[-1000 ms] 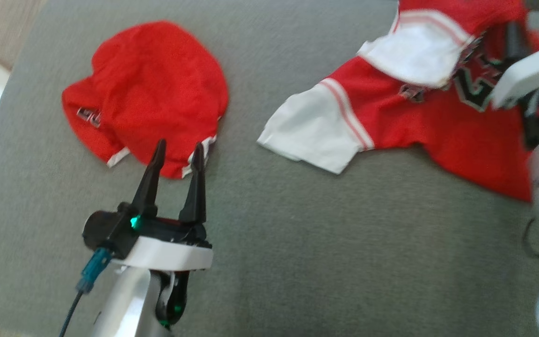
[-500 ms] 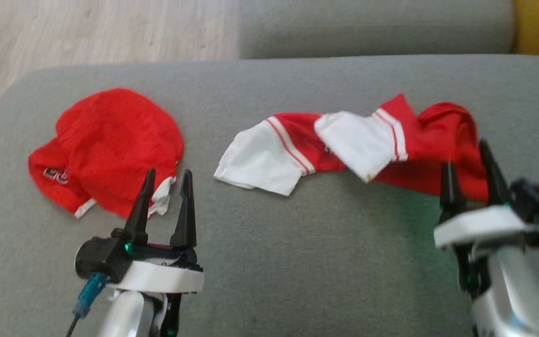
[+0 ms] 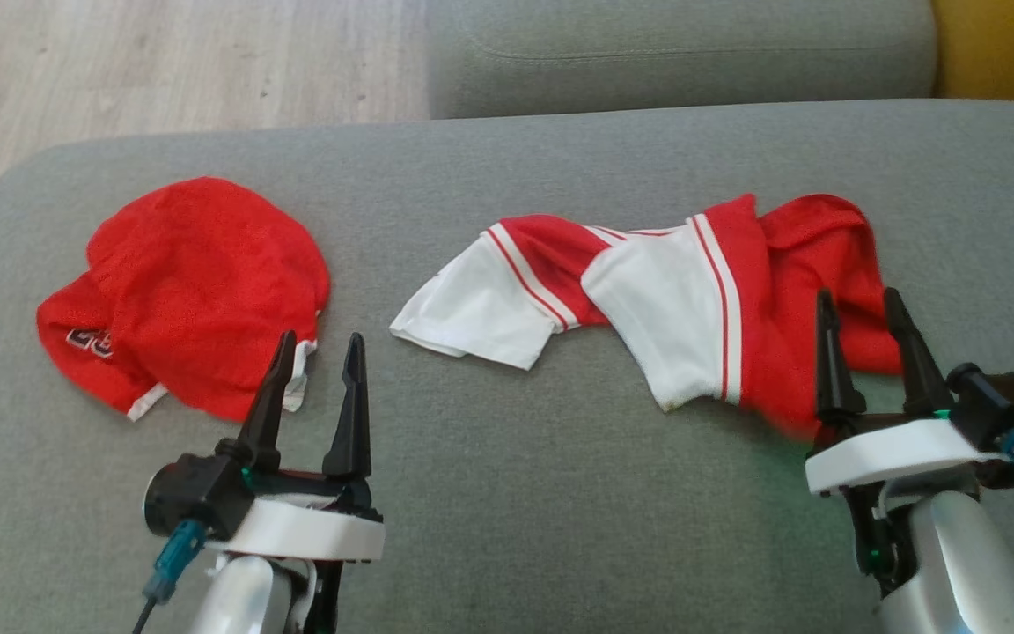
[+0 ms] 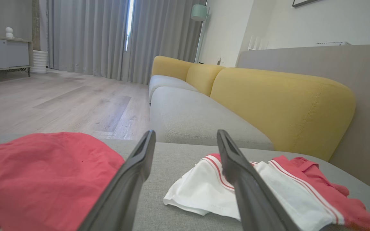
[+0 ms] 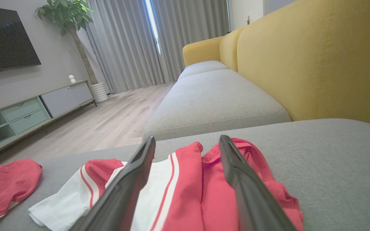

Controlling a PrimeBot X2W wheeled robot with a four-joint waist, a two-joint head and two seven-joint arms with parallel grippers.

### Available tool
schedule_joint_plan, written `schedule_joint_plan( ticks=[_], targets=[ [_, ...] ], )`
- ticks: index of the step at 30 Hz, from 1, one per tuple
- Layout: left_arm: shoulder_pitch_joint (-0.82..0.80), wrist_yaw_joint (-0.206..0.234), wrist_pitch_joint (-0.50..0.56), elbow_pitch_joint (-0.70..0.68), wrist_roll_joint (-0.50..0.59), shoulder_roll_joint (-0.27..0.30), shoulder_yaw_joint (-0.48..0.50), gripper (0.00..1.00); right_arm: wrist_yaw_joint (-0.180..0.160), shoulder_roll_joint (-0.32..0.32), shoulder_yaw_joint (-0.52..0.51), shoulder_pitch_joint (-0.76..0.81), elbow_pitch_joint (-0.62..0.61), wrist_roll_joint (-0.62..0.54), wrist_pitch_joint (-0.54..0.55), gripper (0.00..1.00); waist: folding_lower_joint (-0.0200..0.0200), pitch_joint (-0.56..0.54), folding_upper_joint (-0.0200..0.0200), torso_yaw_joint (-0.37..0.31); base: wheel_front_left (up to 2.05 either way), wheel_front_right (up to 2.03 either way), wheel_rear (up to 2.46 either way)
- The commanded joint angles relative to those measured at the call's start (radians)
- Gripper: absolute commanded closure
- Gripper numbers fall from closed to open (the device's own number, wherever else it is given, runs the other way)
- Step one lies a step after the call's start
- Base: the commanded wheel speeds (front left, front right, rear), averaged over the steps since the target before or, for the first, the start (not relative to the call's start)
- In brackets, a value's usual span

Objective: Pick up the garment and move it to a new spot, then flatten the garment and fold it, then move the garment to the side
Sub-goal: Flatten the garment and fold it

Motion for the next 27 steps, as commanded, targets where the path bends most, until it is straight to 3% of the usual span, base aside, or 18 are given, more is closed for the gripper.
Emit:
schedule_joint_plan(
  ticks=[1, 10, 15, 20, 27],
  targets=[
    [-0.034, -0.005, -0.009, -0.028, -0.002, 0.007, 0.030, 0.00, -0.001, 0.000, 0.017, -0.041, -0.038, -0.008, 0.001, 0.00, 0.0000, 0.001, -0.0001, 0.009, 0.00, 0.00, 0.00],
    [-0.029, -0.006, -0.009, -0.030, -0.004, 0.007, 0.034, 0.00, -0.001, 0.001, 0.041, -0.026, -0.067, -0.024, 0.015, 0.00, 0.0000, 0.006, -0.0001, 0.033, 0.00, 0.00, 0.00],
    [-0.030, -0.006, -0.009, -0.027, -0.007, 0.007, 0.028, 0.00, -0.001, 0.000, 0.126, -0.008, -0.062, -0.039, 0.053, 0.00, 0.0000, 0.009, -0.0001, 0.044, 0.00, 0.00, 0.00],
    [-0.034, -0.006, -0.009, -0.025, -0.014, 0.007, 0.018, 0.00, -0.001, -0.028, 0.231, 0.017, 0.005, -0.054, 0.146, 0.00, 0.0000, 0.020, -0.0001, 0.063, 0.00, 0.00, 0.00],
    [-0.043, -0.004, -0.009, -0.024, -0.026, 0.007, 0.007, 0.00, -0.001, -0.053, 0.262, -0.007, 0.112, -0.089, 0.208, 0.00, 0.0000, 0.042, -0.0001, 0.095, 0.00, 0.00, 0.00]
  ],
)
